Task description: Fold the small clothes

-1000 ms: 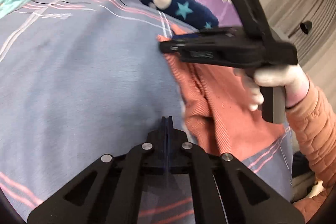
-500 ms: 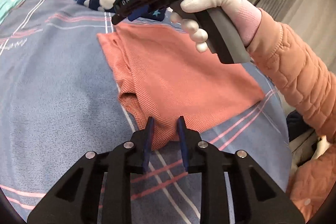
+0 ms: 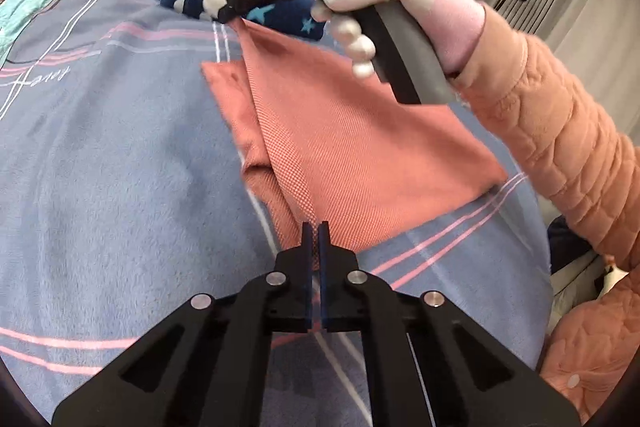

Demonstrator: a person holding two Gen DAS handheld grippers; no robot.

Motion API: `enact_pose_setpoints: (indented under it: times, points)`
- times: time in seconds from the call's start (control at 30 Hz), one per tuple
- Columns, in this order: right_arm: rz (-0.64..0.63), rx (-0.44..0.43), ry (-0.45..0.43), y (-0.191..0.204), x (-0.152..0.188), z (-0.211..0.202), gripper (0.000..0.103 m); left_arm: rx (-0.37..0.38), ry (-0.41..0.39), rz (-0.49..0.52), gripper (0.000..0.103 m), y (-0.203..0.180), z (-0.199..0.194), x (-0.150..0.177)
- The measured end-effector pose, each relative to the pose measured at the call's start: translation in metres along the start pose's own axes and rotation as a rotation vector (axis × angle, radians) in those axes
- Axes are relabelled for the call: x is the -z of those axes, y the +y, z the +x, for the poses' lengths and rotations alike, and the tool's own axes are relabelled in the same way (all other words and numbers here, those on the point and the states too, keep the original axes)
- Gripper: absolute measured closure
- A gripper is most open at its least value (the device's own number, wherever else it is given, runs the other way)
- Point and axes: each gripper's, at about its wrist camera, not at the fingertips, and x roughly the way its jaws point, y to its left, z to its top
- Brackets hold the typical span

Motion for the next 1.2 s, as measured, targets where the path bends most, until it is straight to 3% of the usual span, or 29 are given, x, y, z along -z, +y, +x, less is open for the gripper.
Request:
enact_pose_setpoints:
  times: [0.07,0.13,0.17,0.2,0.27,0.4,0.5,0.57,0.63,0.7,0.73,0.77,0.8,0.83,1.03,1.13,1.2]
  points:
    - [-0.020,-0.011,0.079,0.003,0.005,0.031,0.099,-0.031,0.027,-0.005,0.102,0.001,0.006,0.003]
    - [-0.004,-0.040,0.072,0.000,0.013,0.039,0.097,-0.052,0.028,-0.004,0.102,0.003,0.005,0.004]
    - [0.008,-0.059,0.054,-0.002,0.014,0.033,0.090,-0.077,0.027,-0.010,0.102,0.005,0.002,0.004]
    - [0.022,-0.072,0.051,-0.005,0.015,0.027,0.072,-0.097,0.024,-0.020,0.102,0.009,-0.002,0.004]
    - [0.029,-0.058,0.002,-0.013,0.020,-0.002,0.060,-0.109,0.002,-0.046,0.102,0.015,-0.012,0.004]
    - [0.006,-0.042,-0.084,-0.030,0.045,-0.056,0.060,-0.052,-0.104,-0.067,0.102,0.010,-0.033,-0.007]
    - [0.049,-0.026,-0.113,-0.052,0.091,-0.086,0.060,0.008,-0.144,-0.024,0.097,-0.005,-0.028,-0.017]
    - [0.118,0.001,-0.105,-0.077,0.140,-0.099,0.060,0.010,-0.081,-0.002,0.091,-0.014,-0.006,-0.018]
    - [0.209,0.059,-0.067,-0.106,0.191,-0.100,0.060,-0.108,0.052,0.020,0.090,-0.011,0.031,-0.009]
    - [0.355,0.130,-0.001,-0.145,0.255,-0.095,0.060,-0.089,0.034,0.005,0.090,-0.007,0.030,-0.007]
    - [0.394,0.064,-0.063,-0.156,0.275,-0.102,0.061,-0.086,0.033,-0.012,0.090,-0.006,0.025,-0.009]
    - [0.435,0.011,-0.121,-0.168,0.296,-0.113,0.070,-0.091,0.031,-0.016,0.090,-0.005,0.023,-0.009]
    - [0.482,0.015,-0.137,-0.176,0.311,-0.123,0.082,-0.100,0.032,-0.014,0.090,-0.007,0.022,-0.009]
    - [0.528,0.025,-0.163,-0.181,0.324,-0.135,0.082,-0.105,0.033,-0.011,0.090,-0.009,0.021,-0.009]
    - [0.554,0.123,-0.168,-0.183,0.353,-0.160,0.075,-0.126,-0.016,-0.002,0.082,-0.024,0.008,-0.022]
    - [0.578,0.124,-0.198,-0.178,0.356,-0.167,0.072,-0.262,0.074,0.048,0.077,-0.019,0.033,-0.019]
    - [0.562,0.134,-0.224,-0.172,0.357,-0.175,0.070,-0.251,0.057,0.045,0.077,-0.016,0.033,-0.013]
